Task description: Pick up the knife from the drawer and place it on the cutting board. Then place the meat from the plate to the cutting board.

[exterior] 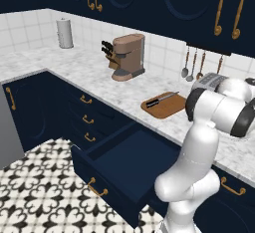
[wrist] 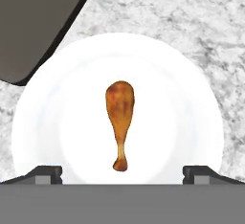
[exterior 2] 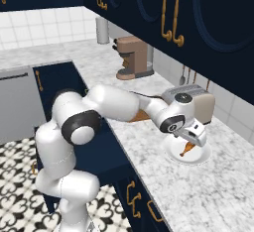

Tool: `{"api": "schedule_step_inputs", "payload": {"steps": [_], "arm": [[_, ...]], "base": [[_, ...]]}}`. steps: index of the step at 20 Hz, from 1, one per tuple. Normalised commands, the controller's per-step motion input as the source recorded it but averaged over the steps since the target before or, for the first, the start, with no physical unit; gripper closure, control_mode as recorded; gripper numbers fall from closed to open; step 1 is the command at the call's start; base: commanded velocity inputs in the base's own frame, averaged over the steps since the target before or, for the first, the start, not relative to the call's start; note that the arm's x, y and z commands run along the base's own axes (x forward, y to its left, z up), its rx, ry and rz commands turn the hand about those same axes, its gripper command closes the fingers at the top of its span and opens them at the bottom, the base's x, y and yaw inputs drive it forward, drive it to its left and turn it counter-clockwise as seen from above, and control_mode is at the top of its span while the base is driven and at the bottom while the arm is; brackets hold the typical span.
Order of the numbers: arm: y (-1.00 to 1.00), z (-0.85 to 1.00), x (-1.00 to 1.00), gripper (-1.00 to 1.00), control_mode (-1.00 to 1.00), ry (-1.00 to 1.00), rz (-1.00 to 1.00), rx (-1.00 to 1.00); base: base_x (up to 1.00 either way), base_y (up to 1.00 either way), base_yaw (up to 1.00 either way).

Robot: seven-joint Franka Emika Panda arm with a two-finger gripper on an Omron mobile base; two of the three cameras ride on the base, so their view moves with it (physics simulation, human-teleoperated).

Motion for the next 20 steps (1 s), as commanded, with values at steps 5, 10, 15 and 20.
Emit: {"api": "schedule_step_inputs", "payload": {"steps": [5, 10, 15, 20], "arm": [[-0.39, -0.01, 0.3, -1.0, -1.0, 0.19, 0.0, 0.12], [-0.14, -0.14, 0.29, -1.0, -1.0, 0.05, 0.0, 0.13], [-0.13, -0.21, 0.15, -1.0, -1.0, 0.01, 0.0, 0.09], [0.0, -0.28, 0.08, -1.0, -1.0, 0.01, 0.0, 0.0]], "base": [[0.0, 0.0, 0.0], [0.0, 0.0, 0.0], [0.0, 0.0, 0.0], [0.0, 0.0, 0.0]]}}
